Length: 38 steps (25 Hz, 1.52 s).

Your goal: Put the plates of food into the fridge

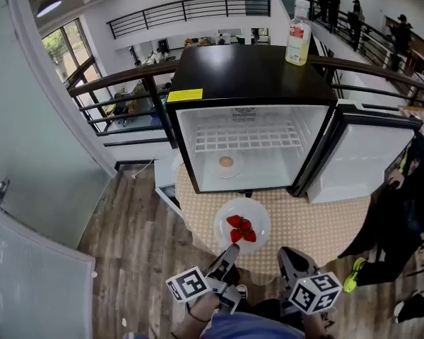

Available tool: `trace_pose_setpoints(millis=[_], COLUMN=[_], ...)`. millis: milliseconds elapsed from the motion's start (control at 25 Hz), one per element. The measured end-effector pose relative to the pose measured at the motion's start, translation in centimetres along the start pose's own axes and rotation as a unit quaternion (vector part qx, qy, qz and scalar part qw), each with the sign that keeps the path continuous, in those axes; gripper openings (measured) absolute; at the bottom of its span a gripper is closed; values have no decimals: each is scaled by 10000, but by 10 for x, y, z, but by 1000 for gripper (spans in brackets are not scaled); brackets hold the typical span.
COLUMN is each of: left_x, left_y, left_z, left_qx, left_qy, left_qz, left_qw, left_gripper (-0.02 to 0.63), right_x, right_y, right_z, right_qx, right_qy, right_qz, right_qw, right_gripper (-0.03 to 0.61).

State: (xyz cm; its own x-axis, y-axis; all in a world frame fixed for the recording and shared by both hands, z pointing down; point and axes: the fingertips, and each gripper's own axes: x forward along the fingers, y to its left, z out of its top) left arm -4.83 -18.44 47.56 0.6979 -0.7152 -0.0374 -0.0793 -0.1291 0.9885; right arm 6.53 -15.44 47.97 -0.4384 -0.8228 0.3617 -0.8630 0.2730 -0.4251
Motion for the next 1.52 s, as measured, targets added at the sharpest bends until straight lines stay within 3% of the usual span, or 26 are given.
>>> trace_pose_setpoints(millis=[280,360,520,680,880,1040,1200,1360,1520], left_x=[31,38,52,73,104,134,168,201,230], left_y=[8,12,20,25,47,63,86,107,136], left_z=[-18,-17,-8,-2,17,33,45,56,64], left_qx=[-107,27,238,4,400,482,488,242,377], left_qy=[433,466,349,76,-1,-68,-42,-47,138], left_qz=[131,226,410,395,735,862,1044,1107,1468], left_qw=[9989,9987,9983,9992,9965,9951,9933,9936,9884], left_gripper=[25,25,25,25,25,25,25,25,25], right_x=[6,10,22,35,49,59,68,72,73], right_y=[-20,-24,-32,-40,-62,-85,-103,-114,-125], right_z=[15,19,27,42,61,66,68,69,65], right_qx=[128,108,-38,-230,-312,-393,-368,-284,-265], right_qy=[-38,3,198,396,466,585,675,754,858], right_qz=[-125,-80,118,406,575,587,613,653,633], right_qw=[9998,9999,9997,9981,9968,9958,9952,9946,9939], right_gripper=[20,20,20,20,20,20,20,20,20])
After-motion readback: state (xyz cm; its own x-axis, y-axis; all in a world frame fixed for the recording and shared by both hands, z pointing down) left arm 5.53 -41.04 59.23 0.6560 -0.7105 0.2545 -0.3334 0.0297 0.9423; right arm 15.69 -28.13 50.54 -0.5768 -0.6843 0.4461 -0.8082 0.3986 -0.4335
